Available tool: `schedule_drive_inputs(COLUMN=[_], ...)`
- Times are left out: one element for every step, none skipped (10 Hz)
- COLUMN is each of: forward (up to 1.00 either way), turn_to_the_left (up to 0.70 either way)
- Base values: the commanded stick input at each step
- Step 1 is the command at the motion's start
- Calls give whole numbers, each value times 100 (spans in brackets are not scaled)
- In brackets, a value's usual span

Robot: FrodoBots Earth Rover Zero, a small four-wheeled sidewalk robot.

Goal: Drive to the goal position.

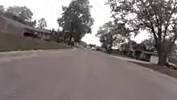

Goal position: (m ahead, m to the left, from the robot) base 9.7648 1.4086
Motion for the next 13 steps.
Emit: schedule_drive_inputs(forward=[70,70,70,70,70,70,70,70,70,70,70,70,70], turn_to_the_left=[0,0,0,0,0,0,0,0,0,0,0,0,0])
